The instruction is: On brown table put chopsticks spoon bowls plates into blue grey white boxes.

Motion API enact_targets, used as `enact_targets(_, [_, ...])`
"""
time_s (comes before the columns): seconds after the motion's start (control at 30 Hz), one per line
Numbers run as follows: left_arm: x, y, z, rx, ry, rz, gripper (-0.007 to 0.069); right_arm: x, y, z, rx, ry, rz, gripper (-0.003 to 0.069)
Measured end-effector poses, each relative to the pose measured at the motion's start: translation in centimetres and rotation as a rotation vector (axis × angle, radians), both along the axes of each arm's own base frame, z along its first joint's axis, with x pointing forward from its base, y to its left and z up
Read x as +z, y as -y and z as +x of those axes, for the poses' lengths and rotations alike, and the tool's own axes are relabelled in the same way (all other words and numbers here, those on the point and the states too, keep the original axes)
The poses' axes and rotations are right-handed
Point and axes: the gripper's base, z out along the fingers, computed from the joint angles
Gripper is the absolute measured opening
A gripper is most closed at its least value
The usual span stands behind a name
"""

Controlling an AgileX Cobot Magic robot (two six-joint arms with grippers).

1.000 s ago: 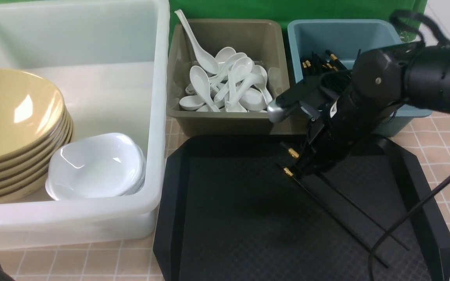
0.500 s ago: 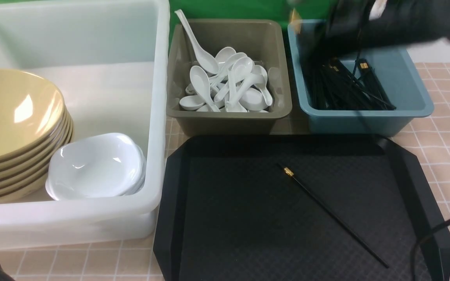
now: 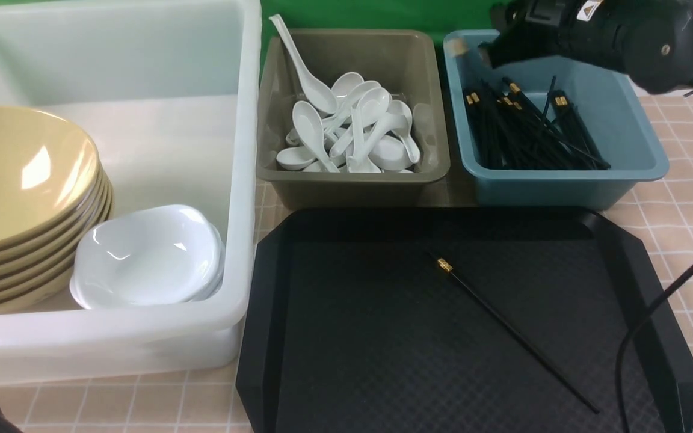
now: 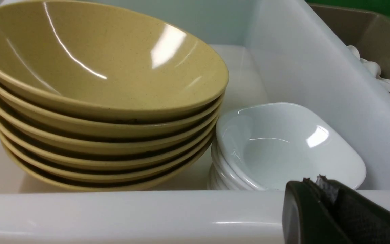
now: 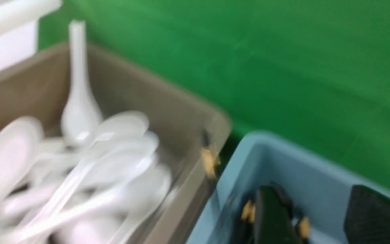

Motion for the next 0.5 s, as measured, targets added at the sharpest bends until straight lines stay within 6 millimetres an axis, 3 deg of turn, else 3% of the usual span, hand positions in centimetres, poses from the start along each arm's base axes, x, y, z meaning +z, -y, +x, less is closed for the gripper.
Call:
enact_targets(0.1, [0.0, 0.0, 0.0, 0.000, 0.000, 0.000, -0.0009, 0.4, -0.6, -1.6, 0.026, -0.129, 0.001, 0.0377])
enact_targets(0.2, [0.0, 0.0, 0.0, 0.000, 0.000, 0.000, -0.0009, -1.5, -1.8, -3.9, 0.088, -0.417, -0.074, 0.0374])
enact_targets(0.27, [0.0, 0.0, 0.0, 0.000, 0.000, 0.000, -0.0009, -3.9, -2.7, -5.0, 0.129, -0.616, -0.143, 0.0367])
enact_targets(0.3, [0.0, 0.0, 0.0, 0.000, 0.000, 0.000, -0.0009, -4.3, -2.9, -5.0, 0.132, -0.636, -0.150, 0.0365])
enact_targets(0.37, [0.0, 0.0, 0.0, 0.000, 0.000, 0.000, -0.0009, -7.5, -4.0, -5.3, 0.162, -0.795, -0.211, 0.0350])
enact_targets(0.5, [0.0, 0.0, 0.0, 0.000, 0.000, 0.000, -0.0009, -10.7, -5.5, -5.5, 0.186, -0.896, -0.254, 0.0322])
